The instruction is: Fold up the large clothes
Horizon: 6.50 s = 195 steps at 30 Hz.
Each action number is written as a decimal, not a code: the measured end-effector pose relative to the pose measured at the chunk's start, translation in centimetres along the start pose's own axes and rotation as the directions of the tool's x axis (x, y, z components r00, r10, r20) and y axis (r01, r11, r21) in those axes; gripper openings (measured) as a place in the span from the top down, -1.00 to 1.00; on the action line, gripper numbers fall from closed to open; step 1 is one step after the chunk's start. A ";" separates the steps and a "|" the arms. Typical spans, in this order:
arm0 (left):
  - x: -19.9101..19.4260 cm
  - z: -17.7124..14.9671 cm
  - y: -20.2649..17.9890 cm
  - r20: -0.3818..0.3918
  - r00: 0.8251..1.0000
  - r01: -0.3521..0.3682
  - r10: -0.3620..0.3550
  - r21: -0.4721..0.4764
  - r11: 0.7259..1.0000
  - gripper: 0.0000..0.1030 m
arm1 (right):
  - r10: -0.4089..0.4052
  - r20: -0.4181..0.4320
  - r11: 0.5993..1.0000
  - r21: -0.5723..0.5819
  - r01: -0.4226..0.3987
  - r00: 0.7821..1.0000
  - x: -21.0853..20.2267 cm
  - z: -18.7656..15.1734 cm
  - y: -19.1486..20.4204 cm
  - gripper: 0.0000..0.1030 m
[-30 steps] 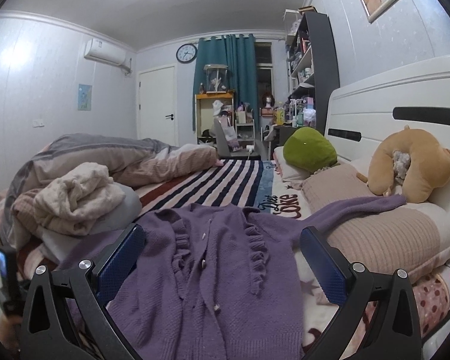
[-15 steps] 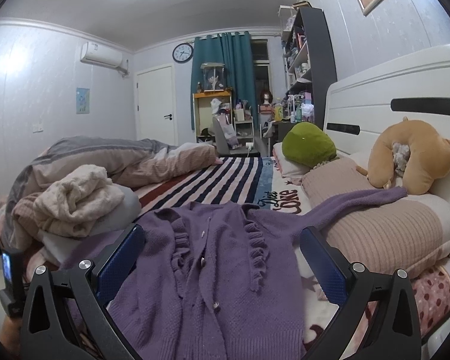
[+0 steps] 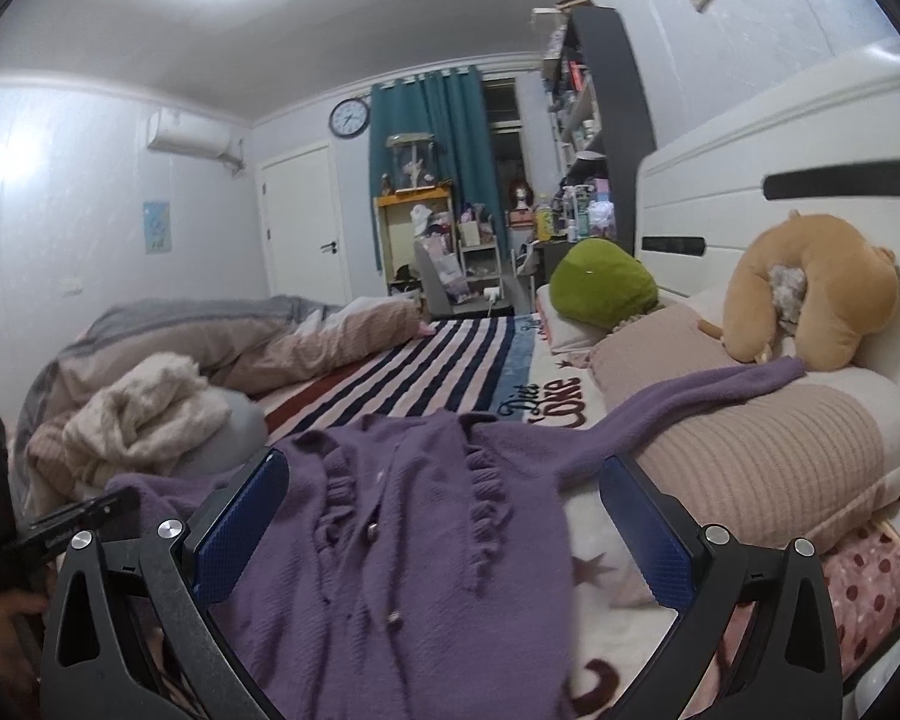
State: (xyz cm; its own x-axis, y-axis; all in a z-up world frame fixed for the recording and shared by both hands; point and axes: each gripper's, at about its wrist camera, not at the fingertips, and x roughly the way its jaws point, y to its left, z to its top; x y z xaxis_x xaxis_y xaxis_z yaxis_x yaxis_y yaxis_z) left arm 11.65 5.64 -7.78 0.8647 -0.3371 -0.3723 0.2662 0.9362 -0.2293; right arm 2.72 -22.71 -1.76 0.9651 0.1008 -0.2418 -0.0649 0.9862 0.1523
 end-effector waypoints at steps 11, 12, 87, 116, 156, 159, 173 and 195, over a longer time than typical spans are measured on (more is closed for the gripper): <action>12.3 -4.2 -8.2 -0.281 0.954 0.123 -0.102 0.058 0.991 0.26 | -0.041 -0.070 0.998 -0.058 0.037 0.997 1.6 -0.2 -6.9 -1.00; 11.9 -4.3 -8.0 -0.284 0.953 0.132 -0.111 0.058 0.989 0.19 | -0.031 -0.088 0.998 -0.065 0.026 0.996 2.1 -0.6 -7.1 -1.00; 0.7 -0.6 3.4 -0.168 0.973 -0.148 0.160 0.083 0.985 -0.49 | 0.330 -0.435 0.944 0.174 -0.281 0.838 12.1 -4.9 -1.3 -0.32; 2.2 -3.3 3.6 -0.254 0.957 -0.128 0.143 0.075 0.989 -0.49 | 0.133 -0.533 0.975 -0.083 -0.207 0.836 11.8 -10.5 3.4 0.74; 5.5 -8.9 6.8 -0.366 0.924 -0.130 0.106 -0.043 0.991 0.94 | 0.277 -0.501 0.947 0.287 -0.145 0.820 10.5 -7.4 -8.9 0.05; 5.8 -8.7 6.4 -0.361 0.929 -0.102 0.082 -0.037 0.994 0.69 | 0.275 -0.511 0.952 0.260 -0.159 0.815 12.0 -7.1 -7.9 0.05; 6.5 -9.2 7.2 -0.374 0.923 -0.114 0.092 -0.038 0.993 0.90 | 0.268 -0.555 0.960 0.221 -0.171 0.788 15.1 -7.4 -6.9 0.05; 2.5 1.6 -0.1 -0.154 0.988 -0.003 0.011 0.053 0.999 -0.45 | -0.125 -0.337 0.963 0.185 0.196 0.933 9.8 5.2 -25.7 -0.44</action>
State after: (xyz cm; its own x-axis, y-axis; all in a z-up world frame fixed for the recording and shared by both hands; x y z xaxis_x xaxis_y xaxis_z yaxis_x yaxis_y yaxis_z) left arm 14.47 4.84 -7.20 0.7919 -0.3382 -0.5084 0.2864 0.9411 -0.1800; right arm 15.15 -47.74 -3.06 0.8230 0.0156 -0.5678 0.1733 0.9451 0.2771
